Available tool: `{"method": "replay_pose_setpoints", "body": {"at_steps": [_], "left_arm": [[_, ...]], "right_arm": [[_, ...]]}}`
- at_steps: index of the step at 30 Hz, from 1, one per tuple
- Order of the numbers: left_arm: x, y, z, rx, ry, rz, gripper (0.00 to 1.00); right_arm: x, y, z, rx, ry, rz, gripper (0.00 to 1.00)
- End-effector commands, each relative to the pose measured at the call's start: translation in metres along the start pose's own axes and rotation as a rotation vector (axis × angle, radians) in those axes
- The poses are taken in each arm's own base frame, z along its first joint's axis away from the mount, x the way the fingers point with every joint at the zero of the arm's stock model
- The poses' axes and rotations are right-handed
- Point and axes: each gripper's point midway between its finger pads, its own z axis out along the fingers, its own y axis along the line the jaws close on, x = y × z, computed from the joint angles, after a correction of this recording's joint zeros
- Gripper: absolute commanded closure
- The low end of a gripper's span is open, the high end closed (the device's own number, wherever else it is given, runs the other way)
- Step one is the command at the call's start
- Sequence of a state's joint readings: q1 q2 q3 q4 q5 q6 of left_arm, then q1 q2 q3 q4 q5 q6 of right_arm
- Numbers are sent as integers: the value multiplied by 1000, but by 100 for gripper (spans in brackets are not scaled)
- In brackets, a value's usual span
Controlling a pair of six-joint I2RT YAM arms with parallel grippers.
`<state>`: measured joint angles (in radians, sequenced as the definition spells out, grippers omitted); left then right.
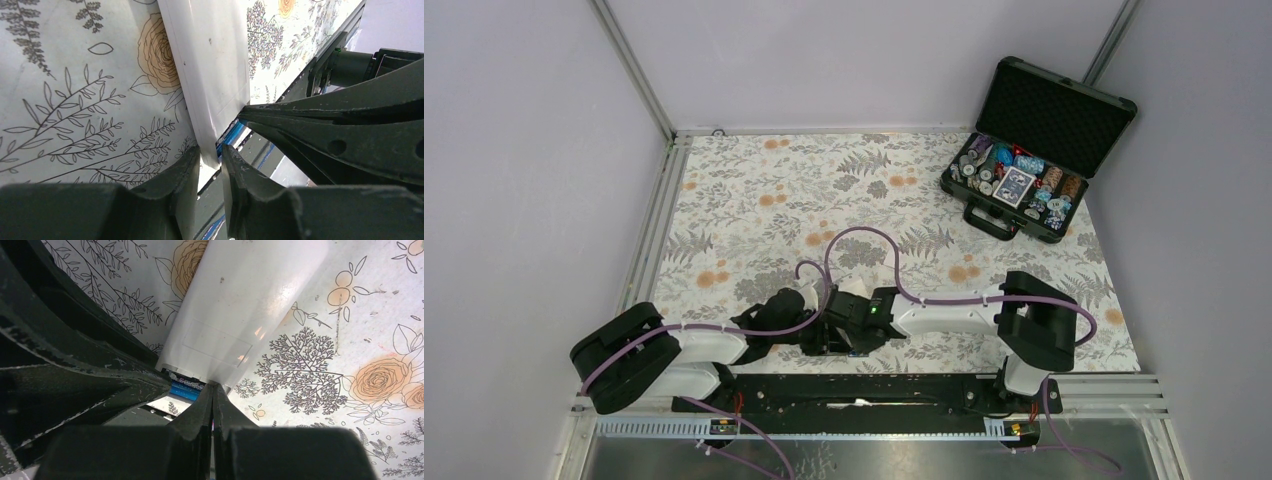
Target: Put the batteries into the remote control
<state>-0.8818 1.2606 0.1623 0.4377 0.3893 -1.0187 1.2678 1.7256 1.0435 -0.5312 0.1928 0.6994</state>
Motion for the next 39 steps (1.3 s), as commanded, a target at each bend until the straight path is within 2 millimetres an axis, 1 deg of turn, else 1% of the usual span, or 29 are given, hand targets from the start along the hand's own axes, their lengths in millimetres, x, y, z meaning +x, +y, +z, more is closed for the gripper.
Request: {"method": "replay_pose_setpoints", "body": {"at_steps": [1,7,14,19,20,23,28,35,37,39], "left_arm": [[2,-3,2,9,16,25,72],[2,-4,2,10,14,28,72],[2,-2,1,2,9,23,71],[4,3,0,-11,8,19,70],[4,4,0,-15,8,18,70],[5,7,0,-23,6,16,70],[4,6,0,-25,2,12,70],[-1,0,2,-19,-2,12,70],[-3,-4,4,-14,-1,12,70],[-5,-6,5,-14,-1,13,70]], "right_arm": [[26,2,38,25,57,-8,100],[11,-1,26,49,6,-3,100],[-12,-6,-1,63,-89,-2,100],[-29,-15,-27,74,-178,2,89],[-31,-18,-31,83,-194,4,86],[-38,-26,-40,89,-232,8,81],[-48,-41,-50,91,-259,20,70],[-71,-78,-60,118,-286,44,64],[-78,-87,-60,113,-297,50,60],[-85,-94,-58,87,-296,59,54]]}}
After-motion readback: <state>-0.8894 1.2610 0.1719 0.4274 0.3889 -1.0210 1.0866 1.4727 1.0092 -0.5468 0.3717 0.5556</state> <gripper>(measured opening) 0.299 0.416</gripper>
